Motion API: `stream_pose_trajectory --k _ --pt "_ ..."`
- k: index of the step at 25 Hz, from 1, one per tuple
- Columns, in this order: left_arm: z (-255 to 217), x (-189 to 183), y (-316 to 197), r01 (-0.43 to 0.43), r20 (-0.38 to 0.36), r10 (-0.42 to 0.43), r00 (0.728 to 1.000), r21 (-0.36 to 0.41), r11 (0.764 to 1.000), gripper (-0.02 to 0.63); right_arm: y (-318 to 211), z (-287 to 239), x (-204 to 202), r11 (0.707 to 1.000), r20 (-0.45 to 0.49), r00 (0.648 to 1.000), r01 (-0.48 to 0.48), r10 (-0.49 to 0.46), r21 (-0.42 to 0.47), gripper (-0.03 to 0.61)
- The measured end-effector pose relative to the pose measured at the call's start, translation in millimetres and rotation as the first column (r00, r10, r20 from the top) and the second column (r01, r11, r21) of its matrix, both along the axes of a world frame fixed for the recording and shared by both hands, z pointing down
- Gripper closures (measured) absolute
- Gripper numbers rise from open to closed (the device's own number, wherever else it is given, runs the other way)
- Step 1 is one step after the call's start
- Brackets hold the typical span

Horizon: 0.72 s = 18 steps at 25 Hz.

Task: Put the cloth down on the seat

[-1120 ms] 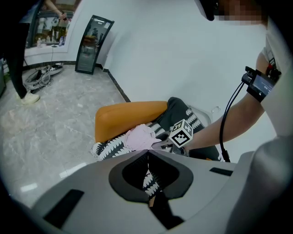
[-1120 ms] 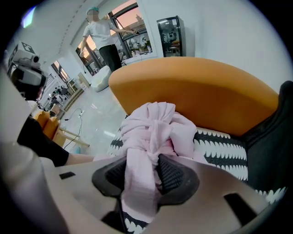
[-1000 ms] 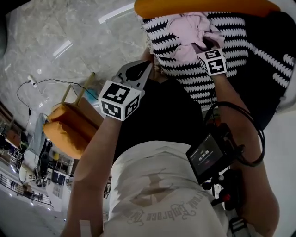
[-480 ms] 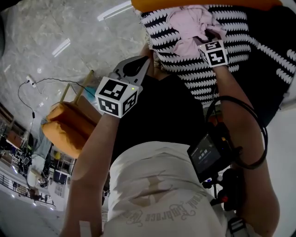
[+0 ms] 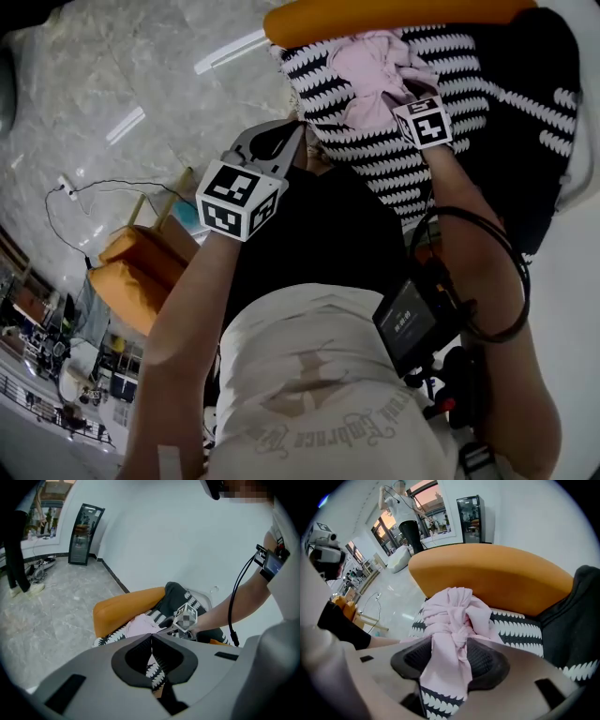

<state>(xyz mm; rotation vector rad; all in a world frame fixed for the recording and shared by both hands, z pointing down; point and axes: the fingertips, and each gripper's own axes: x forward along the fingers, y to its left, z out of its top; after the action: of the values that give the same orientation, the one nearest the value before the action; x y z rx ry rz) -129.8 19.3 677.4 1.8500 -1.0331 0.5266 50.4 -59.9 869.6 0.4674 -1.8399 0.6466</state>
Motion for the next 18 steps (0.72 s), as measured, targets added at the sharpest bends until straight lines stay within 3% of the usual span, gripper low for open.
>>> stream_pose_trajectory --k 8,11,15,18 --pt "-16 7 -17 -0.112 0.003 0.111 0.994 0.034 0.993 0.601 5 -37 18 0.989 0.054 0.988 -0.145 0.144 0.025 0.349" --pt "-24 16 -19 -0.164 0.004 0.164 0.986 0.048 0.985 0.601 8 -60 23 0.976 0.118 0.972 -0.212 0.205 0.046 0.390" --pt "-36 25 -26 -0.247 0.009 0.247 0.969 0.076 0.966 0.601 8 -97 33 0.944 0.200 0.932 -0.322 0.302 0.075 0.518" --pt "-45 26 -31 -0.304 0.029 0.302 0.953 0.084 0.949 0.601 12 -123 36 0.912 0.252 0.891 -0.405 0.378 0.062 0.538"
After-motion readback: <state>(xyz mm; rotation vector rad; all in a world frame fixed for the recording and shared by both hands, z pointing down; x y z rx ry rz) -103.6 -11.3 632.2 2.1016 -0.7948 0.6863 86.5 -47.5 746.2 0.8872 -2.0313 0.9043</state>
